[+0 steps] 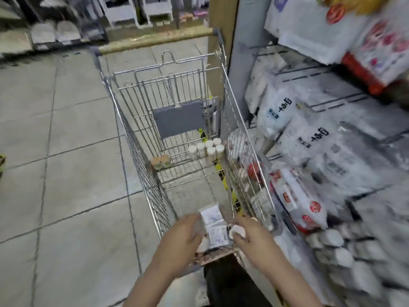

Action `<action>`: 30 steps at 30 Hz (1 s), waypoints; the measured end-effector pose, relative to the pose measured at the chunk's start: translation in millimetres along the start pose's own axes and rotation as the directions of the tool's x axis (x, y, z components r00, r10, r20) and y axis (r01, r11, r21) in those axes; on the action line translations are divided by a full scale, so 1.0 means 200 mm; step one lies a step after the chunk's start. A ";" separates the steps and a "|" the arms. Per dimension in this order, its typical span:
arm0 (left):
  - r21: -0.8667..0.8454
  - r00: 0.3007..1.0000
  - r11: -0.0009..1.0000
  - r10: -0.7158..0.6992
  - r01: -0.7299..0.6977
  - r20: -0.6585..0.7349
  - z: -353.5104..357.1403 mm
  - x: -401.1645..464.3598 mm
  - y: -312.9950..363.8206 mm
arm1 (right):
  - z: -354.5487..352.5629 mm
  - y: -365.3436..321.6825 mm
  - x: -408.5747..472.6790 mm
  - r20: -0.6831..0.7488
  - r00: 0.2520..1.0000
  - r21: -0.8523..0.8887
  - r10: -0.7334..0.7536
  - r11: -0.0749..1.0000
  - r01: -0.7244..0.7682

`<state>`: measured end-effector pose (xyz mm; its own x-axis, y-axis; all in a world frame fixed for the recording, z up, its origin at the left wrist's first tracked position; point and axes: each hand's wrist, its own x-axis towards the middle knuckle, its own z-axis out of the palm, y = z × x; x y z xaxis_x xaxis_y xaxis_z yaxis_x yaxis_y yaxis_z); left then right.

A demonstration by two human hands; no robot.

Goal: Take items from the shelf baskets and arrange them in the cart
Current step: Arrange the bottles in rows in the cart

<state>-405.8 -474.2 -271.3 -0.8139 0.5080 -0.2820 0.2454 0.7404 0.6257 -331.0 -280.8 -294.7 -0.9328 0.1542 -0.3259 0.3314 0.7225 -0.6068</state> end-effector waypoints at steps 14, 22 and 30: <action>-0.292 0.994 0.954 0.092 -0.072 0.055 0.01 -0.71 0.57 | -0.34 0.12 -1.36 -0.346 0.900 0.309 0.264 0.938 -0.156; -0.269 0.870 0.899 0.414 -0.344 0.269 0.57 -1.07 1.23 | -0.44 0.47 -2.42 -0.514 0.714 0.352 0.476 0.876 -0.330; -0.290 0.662 0.809 0.587 -0.512 0.467 1.11 -1.56 1.78 | -0.47 0.72 -3.19 -0.606 0.529 0.442 0.594 0.805 -0.396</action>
<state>53.0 -271.8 -122.4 -0.1483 0.9760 -0.1594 0.4620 0.2109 0.8615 298.6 -212.9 -106.3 -0.3828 0.9192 -0.0929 0.6990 0.2224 -0.6797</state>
